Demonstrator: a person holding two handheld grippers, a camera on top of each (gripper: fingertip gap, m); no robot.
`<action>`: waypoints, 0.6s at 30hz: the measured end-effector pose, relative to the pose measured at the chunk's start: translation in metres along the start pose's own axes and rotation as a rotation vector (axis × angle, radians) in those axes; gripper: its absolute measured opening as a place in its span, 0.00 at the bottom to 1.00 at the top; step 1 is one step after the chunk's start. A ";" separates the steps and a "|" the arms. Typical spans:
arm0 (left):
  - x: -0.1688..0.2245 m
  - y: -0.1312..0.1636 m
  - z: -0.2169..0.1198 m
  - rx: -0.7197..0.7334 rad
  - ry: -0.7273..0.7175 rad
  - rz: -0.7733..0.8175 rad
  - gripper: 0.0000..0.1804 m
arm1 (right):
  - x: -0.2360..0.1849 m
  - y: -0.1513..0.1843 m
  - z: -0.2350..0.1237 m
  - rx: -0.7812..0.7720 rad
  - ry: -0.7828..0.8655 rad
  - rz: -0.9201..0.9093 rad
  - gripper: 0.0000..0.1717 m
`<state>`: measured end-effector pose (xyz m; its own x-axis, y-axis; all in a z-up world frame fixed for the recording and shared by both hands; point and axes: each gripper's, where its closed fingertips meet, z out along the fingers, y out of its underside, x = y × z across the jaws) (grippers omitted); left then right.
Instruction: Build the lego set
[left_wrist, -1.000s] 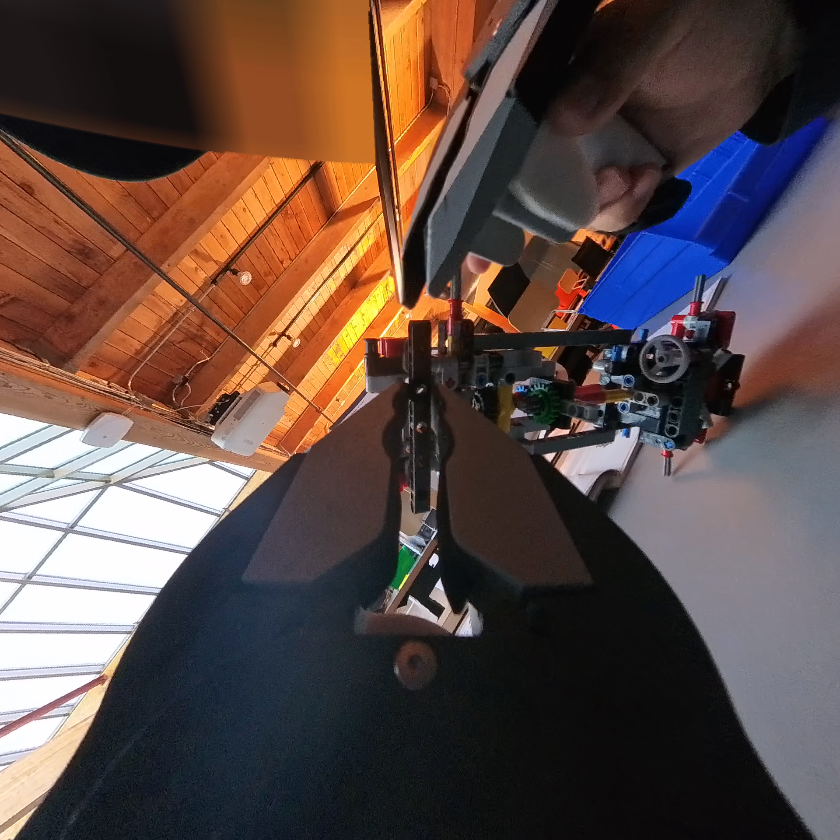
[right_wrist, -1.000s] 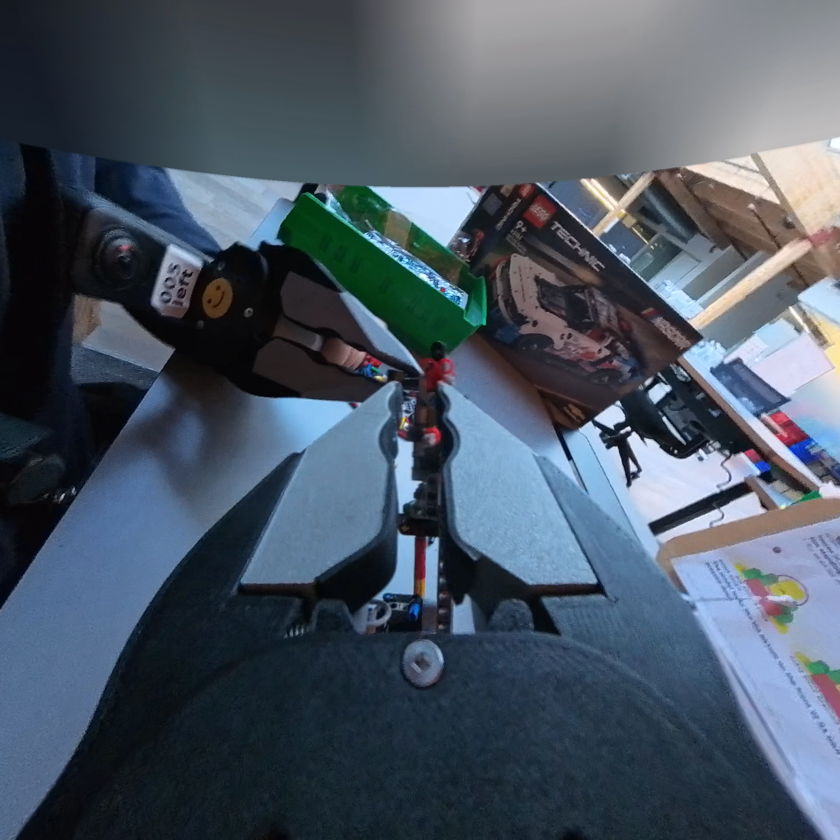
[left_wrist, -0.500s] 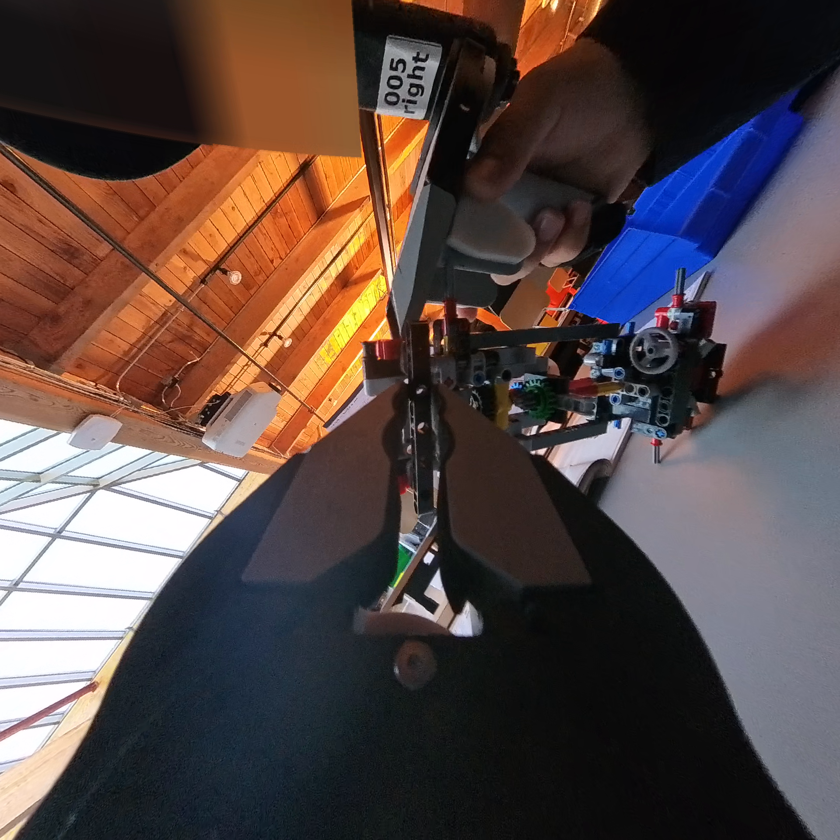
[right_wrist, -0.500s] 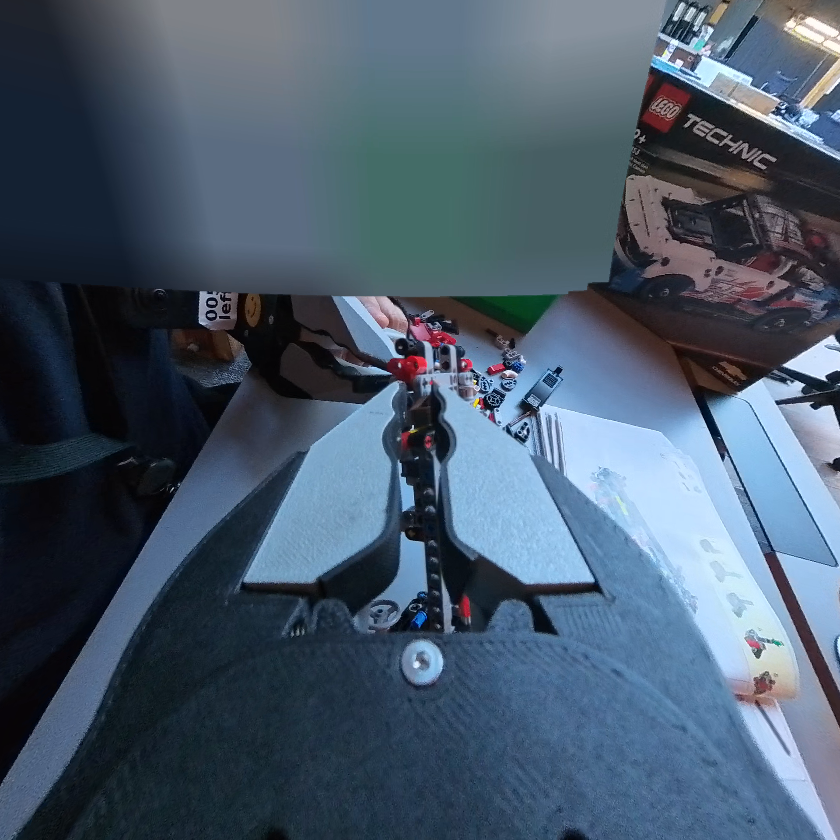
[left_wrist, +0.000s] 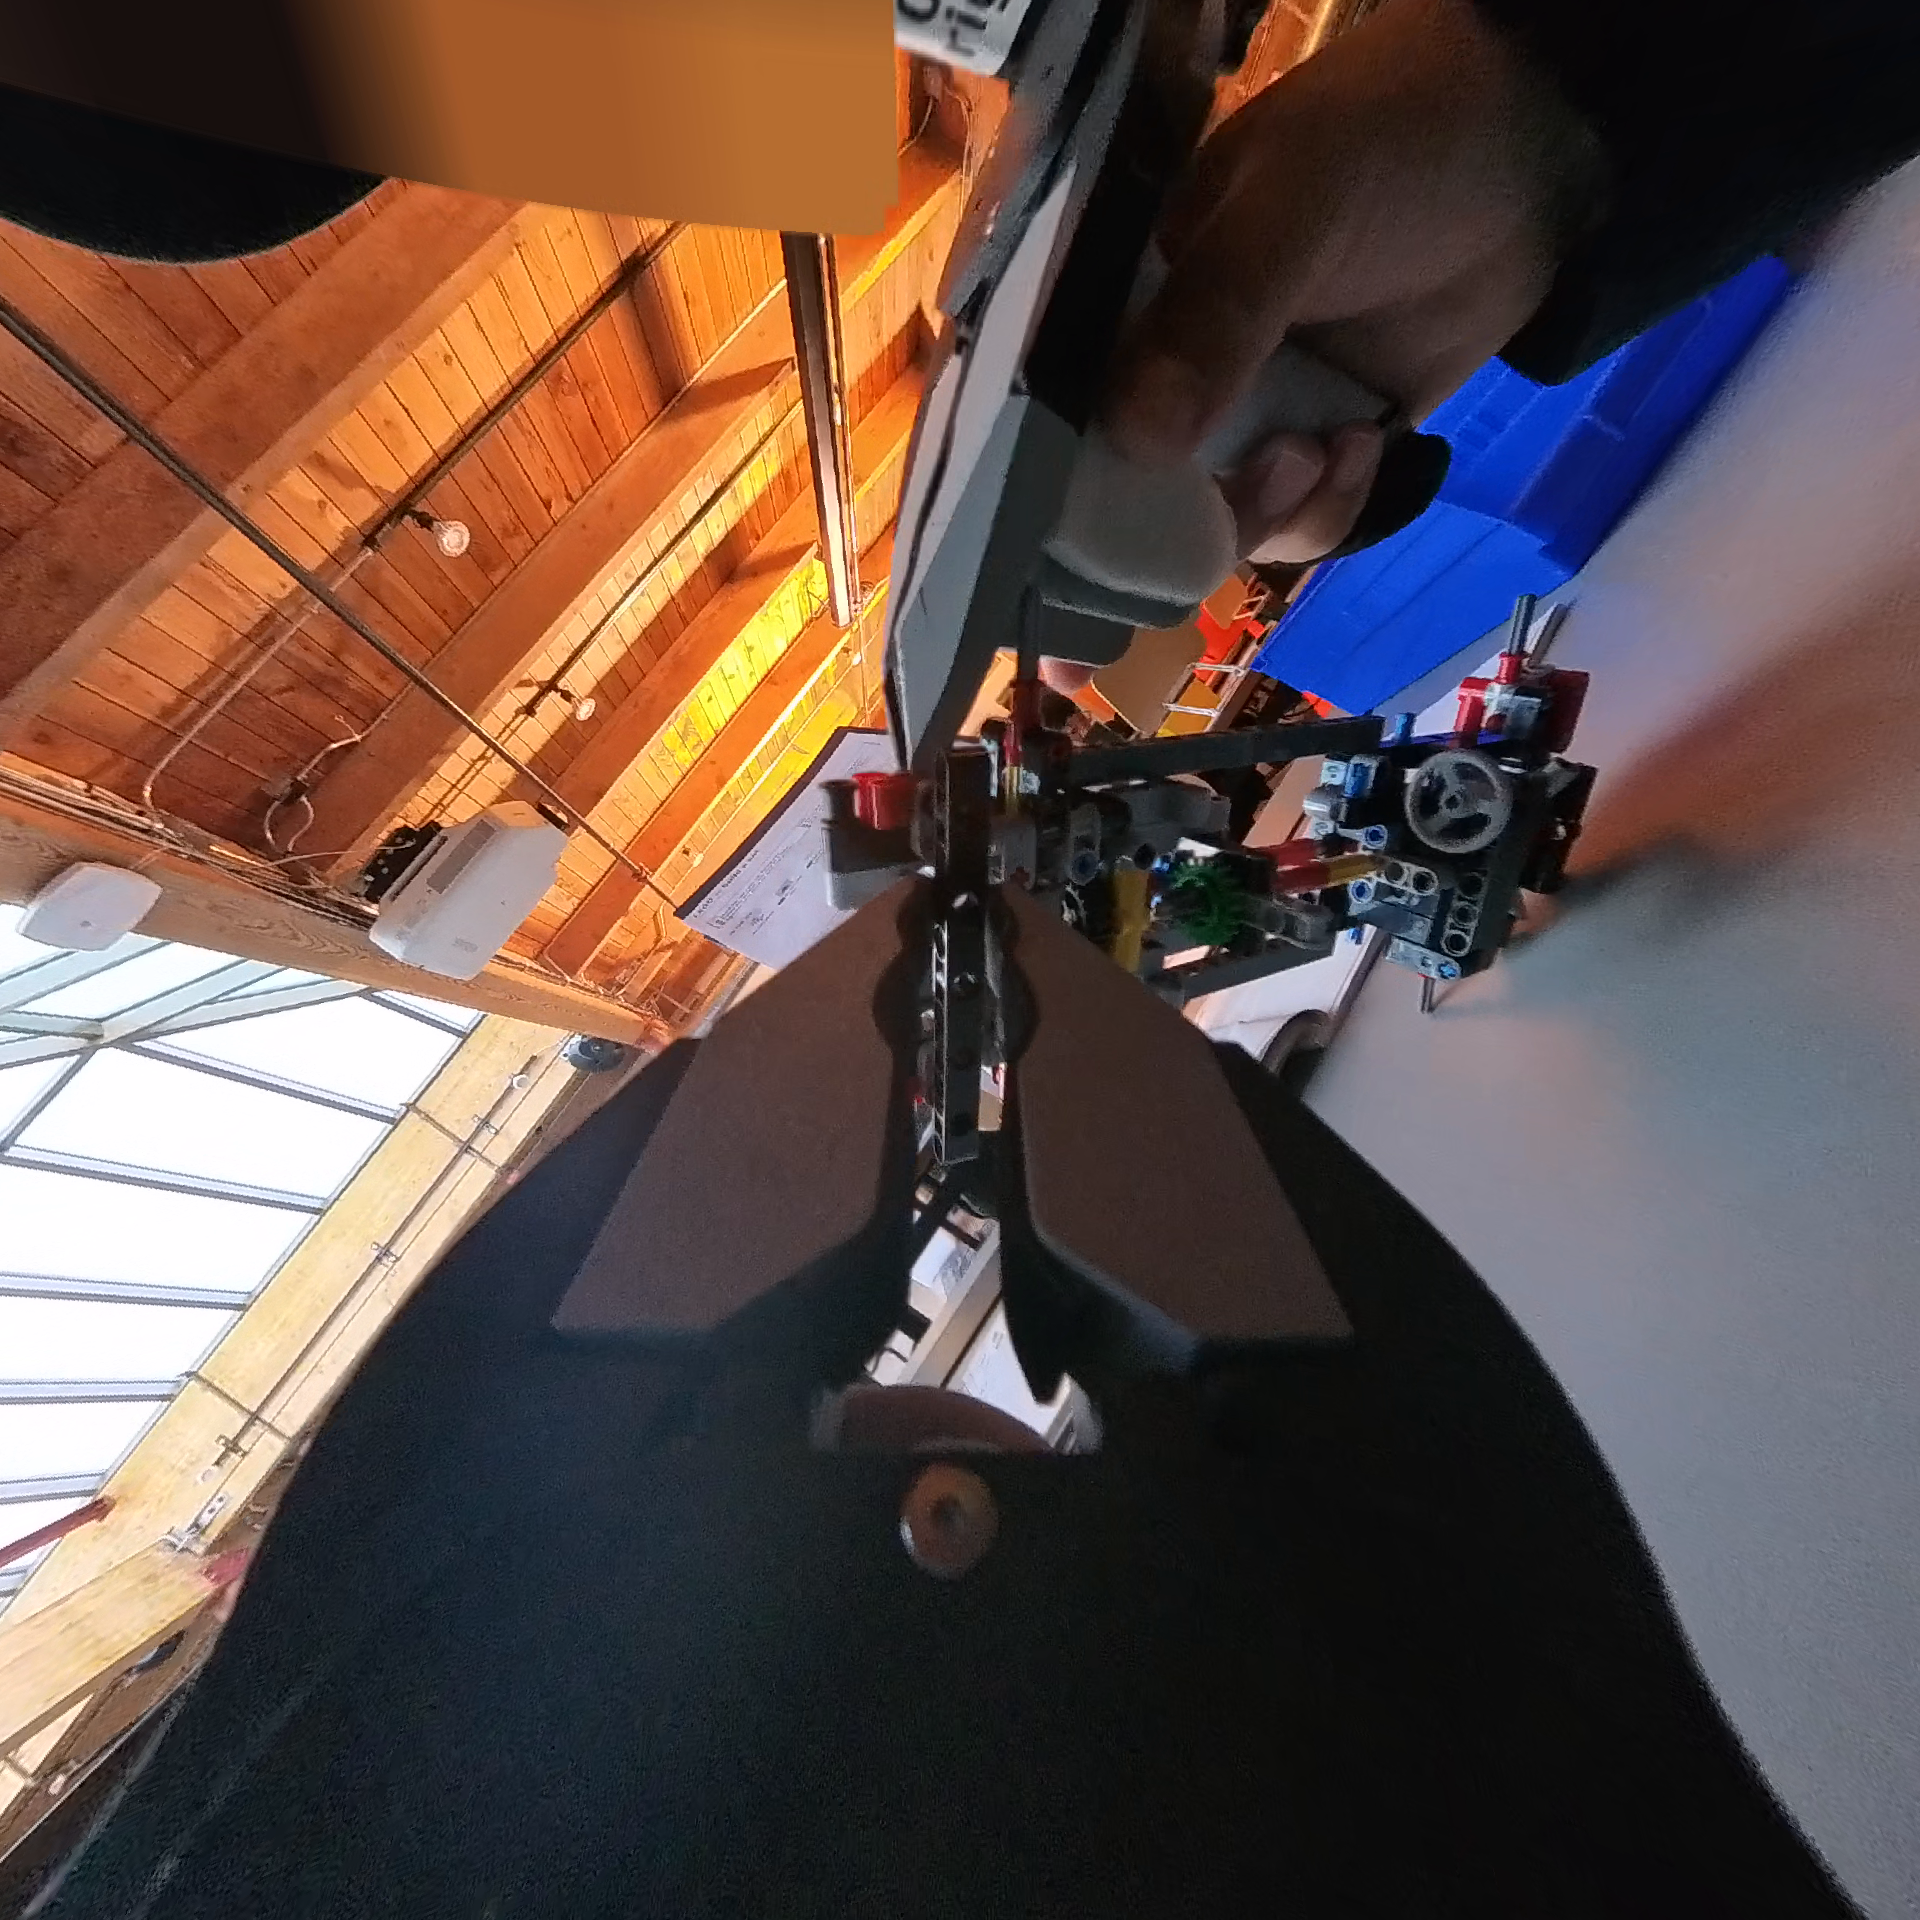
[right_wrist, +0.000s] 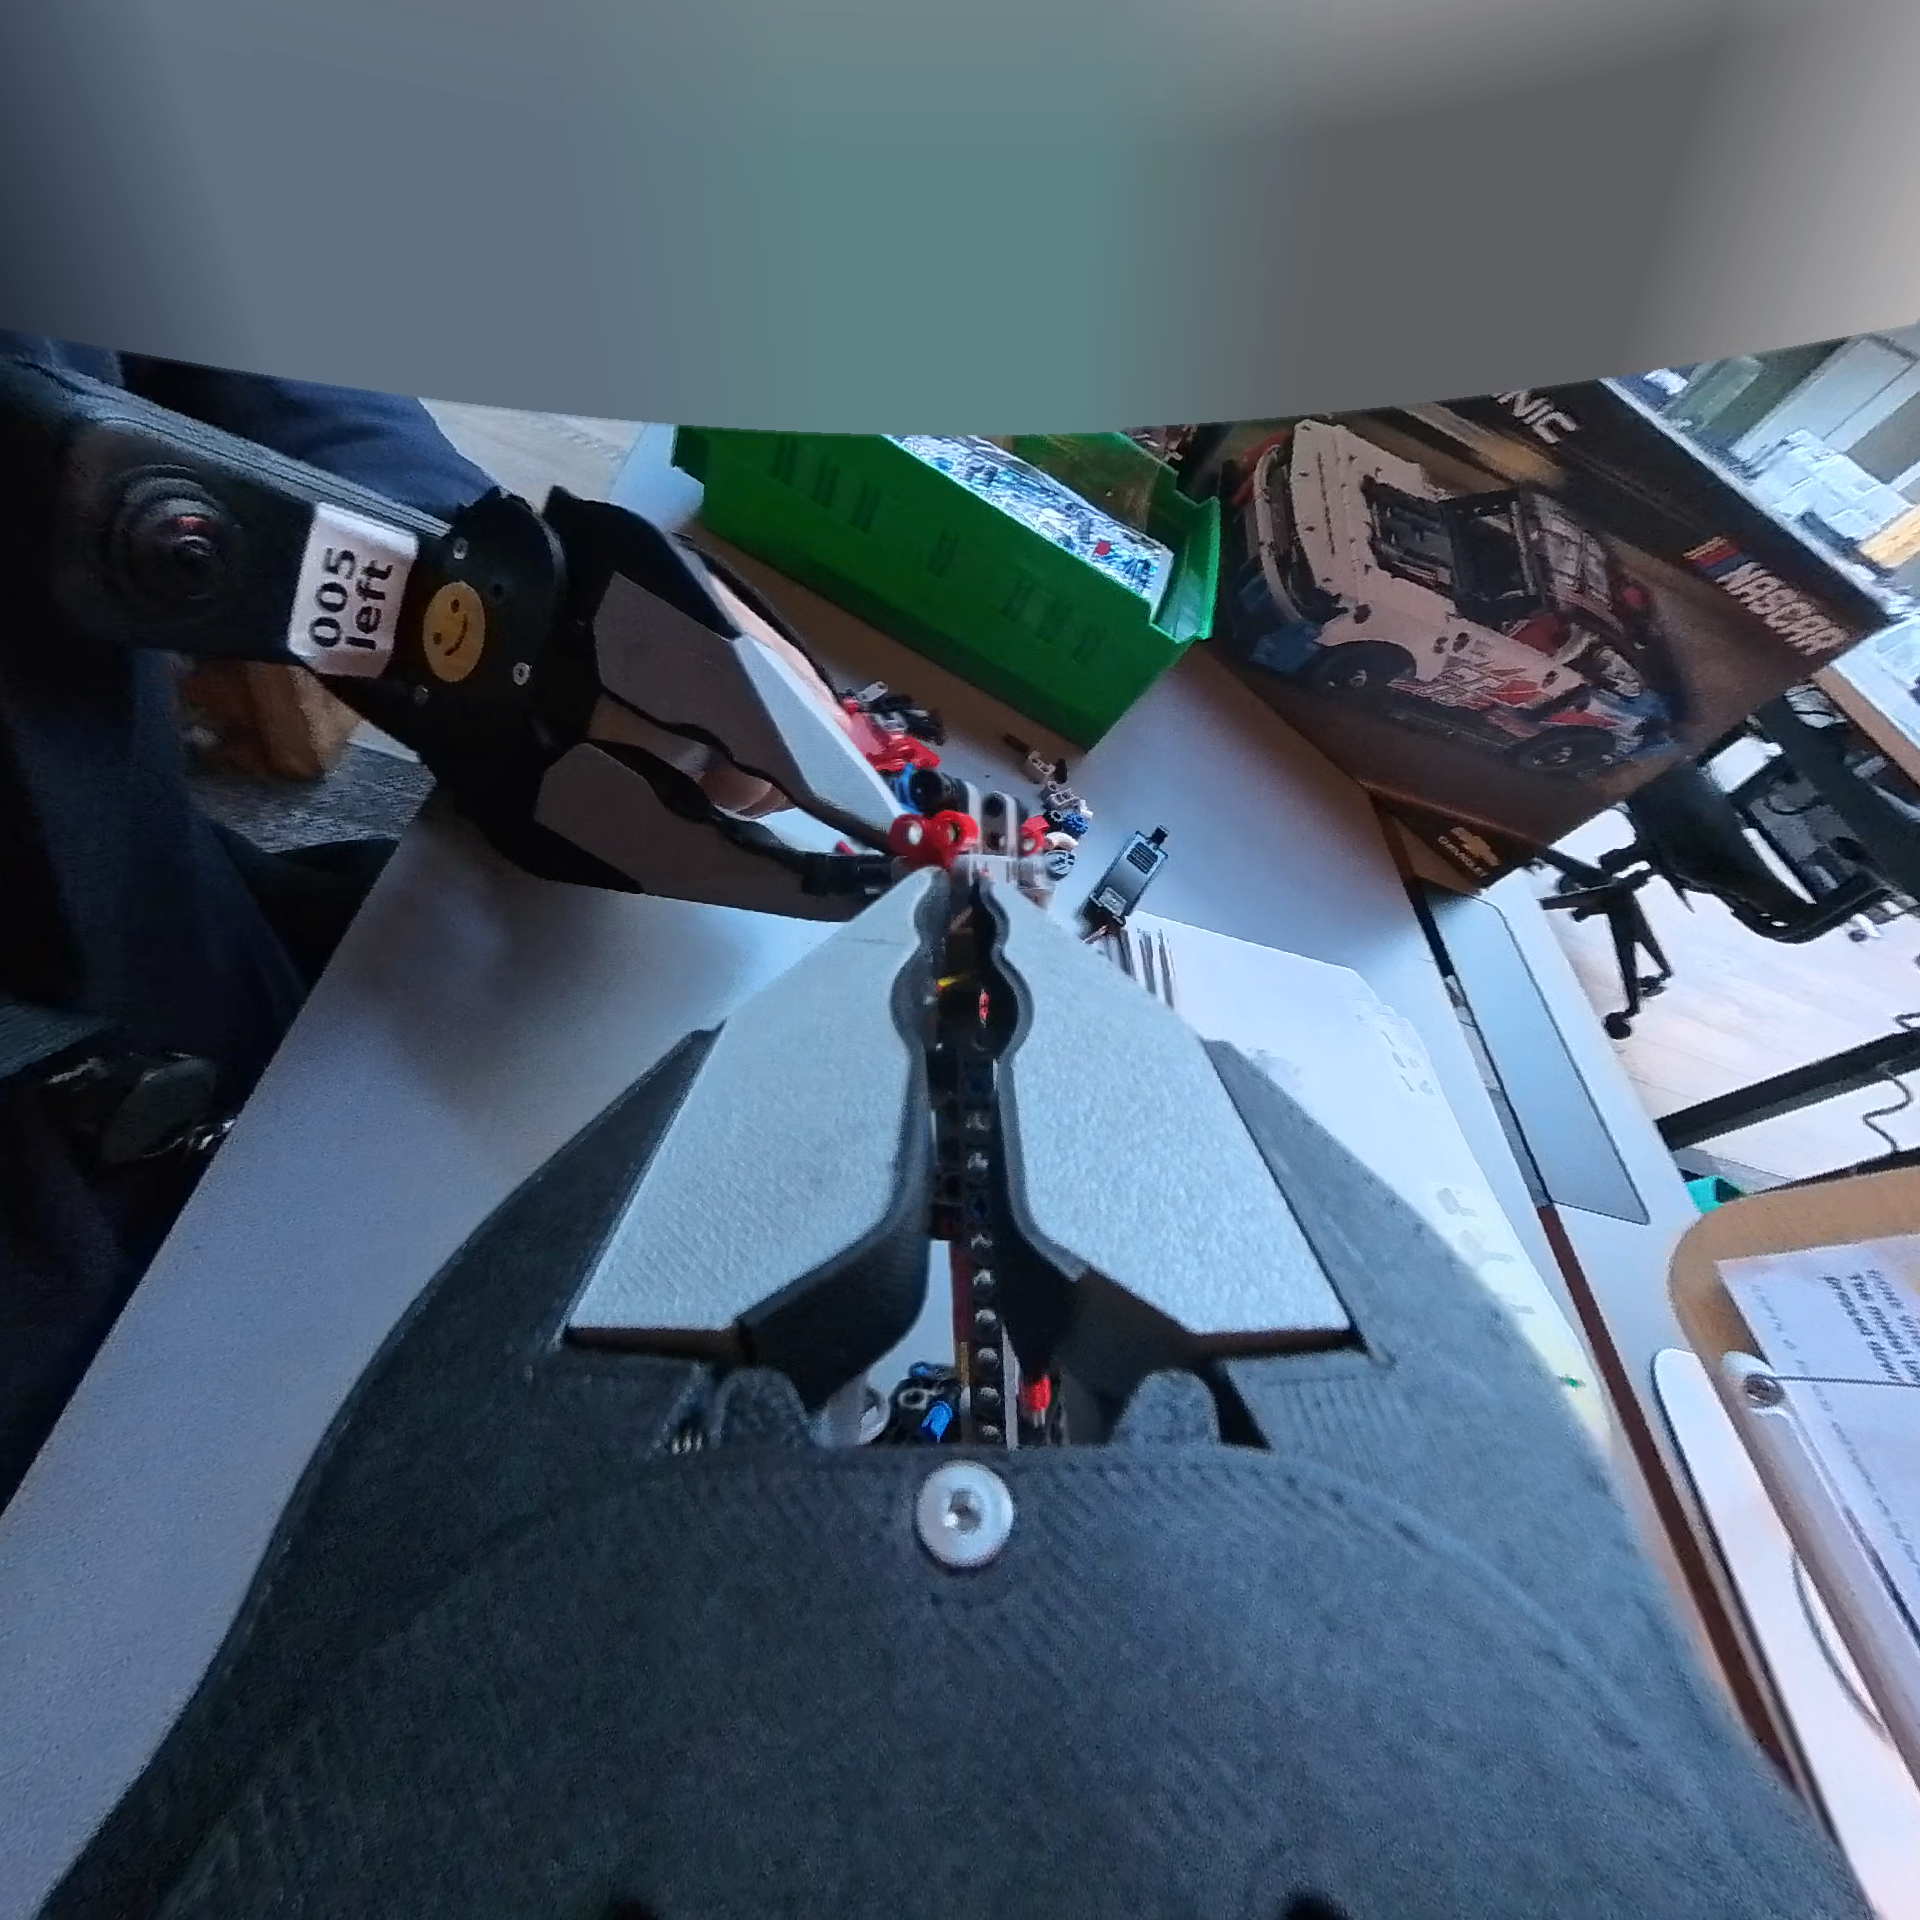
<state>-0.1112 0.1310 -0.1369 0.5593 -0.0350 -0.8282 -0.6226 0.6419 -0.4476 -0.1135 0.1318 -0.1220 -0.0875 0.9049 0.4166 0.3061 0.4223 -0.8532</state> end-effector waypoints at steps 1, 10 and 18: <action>0.000 0.001 0.000 -0.005 0.001 -0.005 0.04 | 0.001 0.000 0.001 -0.002 0.011 -0.004 0.00; 0.002 0.004 -0.001 -0.023 0.006 -0.001 0.03 | 0.000 0.001 0.002 -0.010 0.062 -0.050 0.00; 0.002 0.004 0.001 -0.016 -0.007 -0.010 0.04 | -0.006 0.002 0.004 0.003 0.105 -0.108 0.10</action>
<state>-0.1118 0.1342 -0.1399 0.5694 -0.0367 -0.8213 -0.6252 0.6293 -0.4616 -0.1163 0.1273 -0.1278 -0.0205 0.8436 0.5365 0.2970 0.5175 -0.8025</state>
